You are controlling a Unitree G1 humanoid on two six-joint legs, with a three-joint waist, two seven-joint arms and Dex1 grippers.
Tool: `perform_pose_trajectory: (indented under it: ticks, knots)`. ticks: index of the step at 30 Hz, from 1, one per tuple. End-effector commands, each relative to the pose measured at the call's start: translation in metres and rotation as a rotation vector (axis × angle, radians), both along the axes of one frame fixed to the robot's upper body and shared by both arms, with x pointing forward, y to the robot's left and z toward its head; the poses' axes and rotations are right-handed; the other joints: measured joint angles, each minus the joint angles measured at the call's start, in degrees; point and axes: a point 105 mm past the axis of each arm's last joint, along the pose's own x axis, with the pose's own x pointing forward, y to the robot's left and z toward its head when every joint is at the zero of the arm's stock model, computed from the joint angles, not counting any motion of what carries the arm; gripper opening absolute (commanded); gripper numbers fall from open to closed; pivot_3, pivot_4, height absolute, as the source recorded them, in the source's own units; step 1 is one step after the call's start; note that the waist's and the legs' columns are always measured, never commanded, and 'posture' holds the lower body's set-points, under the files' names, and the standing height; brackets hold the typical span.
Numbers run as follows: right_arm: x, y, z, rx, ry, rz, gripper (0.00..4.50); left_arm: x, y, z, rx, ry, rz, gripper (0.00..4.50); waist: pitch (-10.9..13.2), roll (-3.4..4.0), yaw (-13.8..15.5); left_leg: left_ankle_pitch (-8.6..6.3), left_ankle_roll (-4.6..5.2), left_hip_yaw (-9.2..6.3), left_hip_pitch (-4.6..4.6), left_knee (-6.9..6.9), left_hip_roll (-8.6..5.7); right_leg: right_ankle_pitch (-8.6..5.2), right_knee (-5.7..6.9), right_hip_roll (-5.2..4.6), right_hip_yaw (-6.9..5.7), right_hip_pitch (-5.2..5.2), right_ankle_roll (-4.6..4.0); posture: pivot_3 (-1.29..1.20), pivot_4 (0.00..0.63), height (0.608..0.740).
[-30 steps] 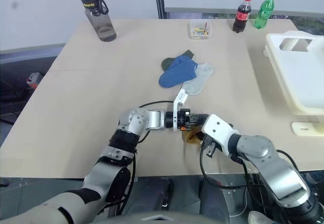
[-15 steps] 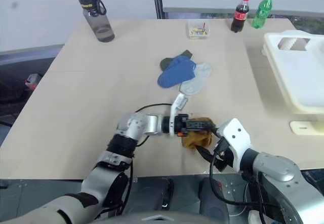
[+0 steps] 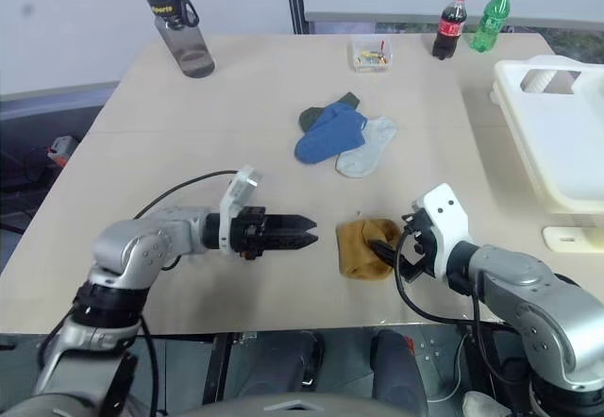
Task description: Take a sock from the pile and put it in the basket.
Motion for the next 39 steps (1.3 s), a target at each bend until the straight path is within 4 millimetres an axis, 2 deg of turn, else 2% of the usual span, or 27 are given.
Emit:
perform_pose_trajectory:
  ticks: [1,8,13,19,26,31,34,36,37,38,39]
  knots:
    - [-0.002,-0.004,-0.012,-0.043,0.066,0.017,4.46,-0.013,0.002,0.001,0.053,-0.165,-0.055,2.46,0.01,0.01,0.03,-0.01,0.01,0.00,-0.06,-0.01,0.00,0.00,-0.02,-0.01,0.00,-0.06,0.00,0.00,0.150,0.740]
    - [-0.013,0.011,-0.037,-0.006,0.197,0.108,4.46,-0.018,0.012,-0.007,0.104,-0.246,-0.008,2.46,0.00,0.01,0.00,-0.12,0.21,-0.05,-0.24,0.04,0.03,0.01,-0.08,-0.01,-0.08,-0.14,0.01,0.00,0.150,0.740]
    - [-0.006,0.027,-0.045,0.094,0.253,0.112,4.46,-0.018,0.014,-0.008,0.107,-0.266,0.017,2.46,-0.06,-0.09,-0.71,-0.13,0.23,-0.02,-0.06,0.03,0.16,0.01,-0.06,0.12,-0.05,-0.04,0.01,0.00,0.150,0.740]
    - [-0.006,0.037,-0.070,-0.005,0.274,0.185,4.46,-0.014,0.013,-0.010,0.110,-0.294,0.058,2.46,-0.17,-0.19,-1.85,-0.15,0.24,0.03,0.43,0.00,0.43,-0.07,-0.08,0.32,-0.04,0.42,0.14,0.00,0.150,0.740]
    - [-0.017,0.046,-0.076,-0.023,0.240,0.289,4.46,-0.011,0.013,-0.010,0.102,-0.324,0.083,2.46,-0.31,-0.24,-1.80,-0.22,0.12,0.03,0.64,0.00,1.04,0.11,-0.17,0.94,-0.12,0.58,-0.16,0.00,0.150,0.740]
    - [-0.008,0.042,-0.073,-0.019,0.154,0.269,4.46,-0.006,0.013,-0.009,0.094,-0.373,0.101,2.46,-0.35,-0.22,-1.79,-0.29,-0.01,0.03,0.63,0.01,1.15,0.12,-0.26,1.05,-0.14,0.57,-0.19,0.00,0.150,0.740]
    - [0.001,0.040,-0.065,0.008,0.079,0.246,3.59,-0.002,0.014,-0.007,0.091,-0.397,0.122,2.46,-0.34,-0.22,-1.74,-0.31,-0.04,0.07,0.63,0.01,1.16,0.14,-0.32,1.06,-0.08,0.57,-0.21,0.00,0.150,0.740]
    - [0.002,0.040,-0.065,-0.006,0.043,0.252,2.60,0.000,0.014,-0.007,0.089,-0.404,0.123,2.46,-0.31,-0.16,-1.56,-0.31,-0.04,0.06,0.62,0.01,1.16,0.14,-0.32,1.06,-0.10,0.57,-0.21,0.00,0.150,0.740]
    - [0.000,0.040,-0.067,-0.018,0.030,0.262,2.42,0.000,0.014,-0.006,0.088,-0.408,0.123,2.46,-0.30,-0.15,-1.54,-0.32,-0.04,0.05,0.59,0.01,1.16,0.14,-0.34,1.07,-0.12,0.56,-0.21,0.00,0.150,0.740]
    - [0.000,0.040,-0.069,-0.024,0.023,0.269,1.80,0.001,0.013,-0.006,0.087,-0.411,0.124,2.46,-0.30,-0.15,-1.49,-0.32,-0.04,0.05,0.58,0.01,1.16,0.14,-0.34,1.07,-0.13,0.56,-0.21,0.00,0.150,0.740]
    - [-0.002,0.041,-0.069,-0.021,0.018,0.274,1.46,0.002,0.013,-0.006,0.085,-0.416,0.128,2.46,-0.31,-0.15,-1.49,-0.32,-0.04,0.04,0.57,0.01,1.15,0.14,-0.36,1.07,-0.14,0.56,-0.21,0.00,0.150,0.740]
